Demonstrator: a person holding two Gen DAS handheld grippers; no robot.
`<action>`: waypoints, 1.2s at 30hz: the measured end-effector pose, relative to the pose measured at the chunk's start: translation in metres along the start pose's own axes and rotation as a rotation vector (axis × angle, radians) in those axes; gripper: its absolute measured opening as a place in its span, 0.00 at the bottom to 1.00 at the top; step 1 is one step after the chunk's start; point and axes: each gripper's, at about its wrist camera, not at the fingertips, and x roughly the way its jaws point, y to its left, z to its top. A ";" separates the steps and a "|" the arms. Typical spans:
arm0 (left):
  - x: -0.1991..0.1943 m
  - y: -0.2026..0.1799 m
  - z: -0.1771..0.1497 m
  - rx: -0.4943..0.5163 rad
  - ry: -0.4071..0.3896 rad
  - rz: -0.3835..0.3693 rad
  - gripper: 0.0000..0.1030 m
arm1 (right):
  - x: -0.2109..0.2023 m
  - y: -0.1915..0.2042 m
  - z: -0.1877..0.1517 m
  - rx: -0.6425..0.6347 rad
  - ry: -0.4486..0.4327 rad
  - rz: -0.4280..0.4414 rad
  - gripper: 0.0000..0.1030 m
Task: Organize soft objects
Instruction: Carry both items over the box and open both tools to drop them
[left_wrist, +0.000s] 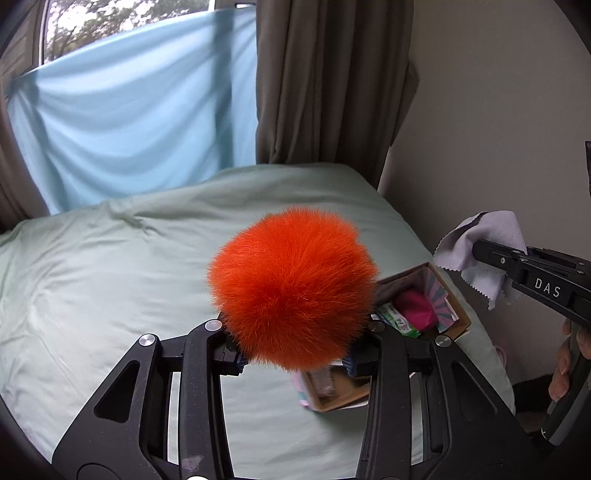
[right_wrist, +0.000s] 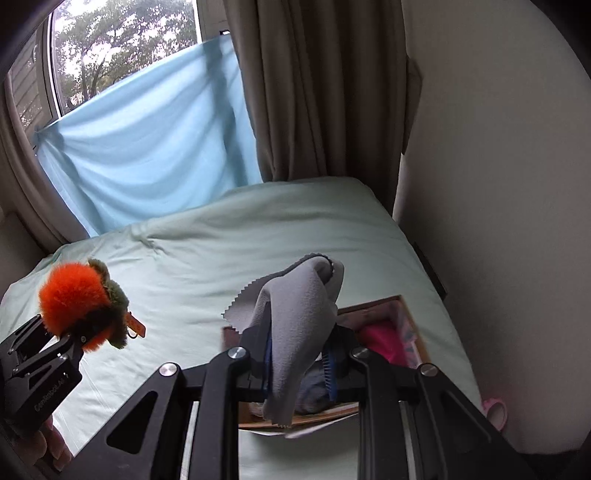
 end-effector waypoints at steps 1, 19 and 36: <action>0.005 -0.009 -0.001 -0.004 0.009 0.006 0.33 | 0.007 -0.010 -0.001 -0.001 0.013 0.003 0.19; 0.162 -0.094 -0.050 -0.069 0.337 0.074 0.33 | 0.141 -0.105 -0.021 0.009 0.244 0.048 0.19; 0.212 -0.098 -0.076 -0.043 0.531 0.099 0.99 | 0.220 -0.103 -0.030 0.077 0.405 0.145 1.00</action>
